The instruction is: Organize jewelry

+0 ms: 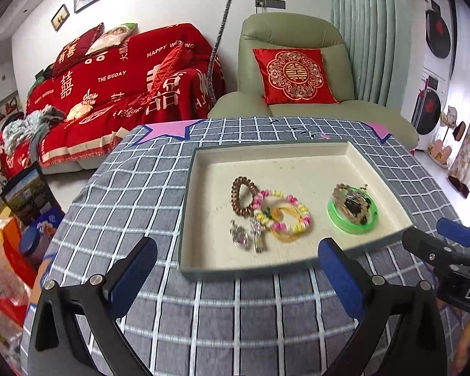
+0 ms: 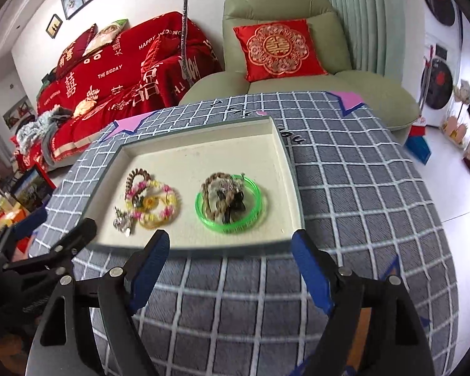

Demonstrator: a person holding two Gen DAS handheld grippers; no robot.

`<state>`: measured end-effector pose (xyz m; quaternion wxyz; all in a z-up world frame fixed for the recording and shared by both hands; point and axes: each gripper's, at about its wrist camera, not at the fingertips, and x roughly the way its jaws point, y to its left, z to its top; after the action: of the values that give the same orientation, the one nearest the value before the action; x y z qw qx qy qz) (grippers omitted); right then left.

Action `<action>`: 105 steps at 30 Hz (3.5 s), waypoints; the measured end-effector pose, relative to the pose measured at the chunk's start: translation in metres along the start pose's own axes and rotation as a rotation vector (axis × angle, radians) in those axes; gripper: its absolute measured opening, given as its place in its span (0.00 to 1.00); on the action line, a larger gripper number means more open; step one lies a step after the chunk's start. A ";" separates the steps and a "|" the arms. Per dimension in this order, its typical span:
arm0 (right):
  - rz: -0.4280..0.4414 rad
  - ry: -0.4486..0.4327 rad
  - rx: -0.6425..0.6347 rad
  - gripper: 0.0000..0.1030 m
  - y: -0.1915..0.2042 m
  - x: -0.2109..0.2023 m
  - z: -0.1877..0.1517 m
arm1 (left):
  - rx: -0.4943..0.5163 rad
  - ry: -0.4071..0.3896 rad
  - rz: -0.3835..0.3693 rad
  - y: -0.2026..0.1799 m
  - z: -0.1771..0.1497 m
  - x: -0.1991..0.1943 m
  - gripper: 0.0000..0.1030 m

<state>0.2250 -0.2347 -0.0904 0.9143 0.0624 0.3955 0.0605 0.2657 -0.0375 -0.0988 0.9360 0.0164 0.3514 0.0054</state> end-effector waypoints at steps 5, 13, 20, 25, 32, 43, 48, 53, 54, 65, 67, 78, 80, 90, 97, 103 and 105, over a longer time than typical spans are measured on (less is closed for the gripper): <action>-0.036 -0.054 0.015 1.00 -0.001 -0.019 -0.016 | -0.020 -0.021 0.017 0.007 -0.014 -0.023 1.00; -0.104 -0.181 -0.029 1.00 0.010 -0.062 -0.024 | -0.051 -0.077 0.044 0.022 -0.019 -0.059 1.00; -0.137 -0.265 -0.062 1.00 0.020 -0.093 -0.026 | -0.054 -0.131 0.054 0.027 -0.019 -0.080 1.00; -0.141 -0.288 -0.059 1.00 0.019 -0.104 -0.022 | -0.041 -0.159 0.059 0.026 -0.016 -0.090 1.00; -0.139 -0.294 -0.053 1.00 0.018 -0.107 -0.020 | -0.036 -0.172 0.062 0.025 -0.015 -0.097 1.00; -0.133 -0.298 -0.046 1.00 0.016 -0.111 -0.019 | -0.027 -0.180 0.062 0.022 -0.014 -0.102 1.00; -0.133 -0.299 -0.047 1.00 0.016 -0.112 -0.019 | -0.027 -0.180 0.061 0.021 -0.014 -0.101 1.00; -0.130 -0.302 -0.047 1.00 0.017 -0.114 -0.019 | -0.024 -0.181 0.059 0.022 -0.013 -0.102 1.00; -0.130 -0.302 -0.047 1.00 0.017 -0.114 -0.020 | -0.026 -0.181 0.059 0.022 -0.014 -0.102 1.00; -0.129 -0.303 -0.047 1.00 0.017 -0.116 -0.019 | -0.015 -0.184 0.064 0.021 -0.012 -0.104 1.00; -0.130 -0.303 -0.047 1.00 0.017 -0.116 -0.019 | -0.020 -0.180 0.060 0.021 -0.012 -0.104 1.00; -0.128 -0.304 -0.048 1.00 0.020 -0.118 -0.020 | -0.028 -0.174 0.061 0.023 -0.012 -0.104 1.00; -0.128 -0.304 -0.050 1.00 0.022 -0.120 -0.020 | -0.028 -0.173 0.060 0.024 -0.012 -0.104 1.00; -0.127 -0.304 -0.052 1.00 0.024 -0.120 -0.020 | -0.038 -0.170 0.055 0.026 -0.013 -0.102 1.00; -0.126 -0.302 -0.051 1.00 0.025 -0.120 -0.021 | -0.031 -0.164 0.054 0.025 -0.014 -0.102 1.00; -0.126 -0.301 -0.052 1.00 0.026 -0.121 -0.022 | -0.038 -0.163 0.046 0.027 -0.015 -0.101 1.00; -0.125 -0.301 -0.051 1.00 0.026 -0.121 -0.022 | -0.032 -0.166 0.048 0.026 -0.015 -0.102 1.00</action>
<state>0.1256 -0.2272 -0.0144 0.9665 0.0226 0.2555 0.0035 0.1794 -0.0129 -0.0423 0.9616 0.0102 0.2722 0.0320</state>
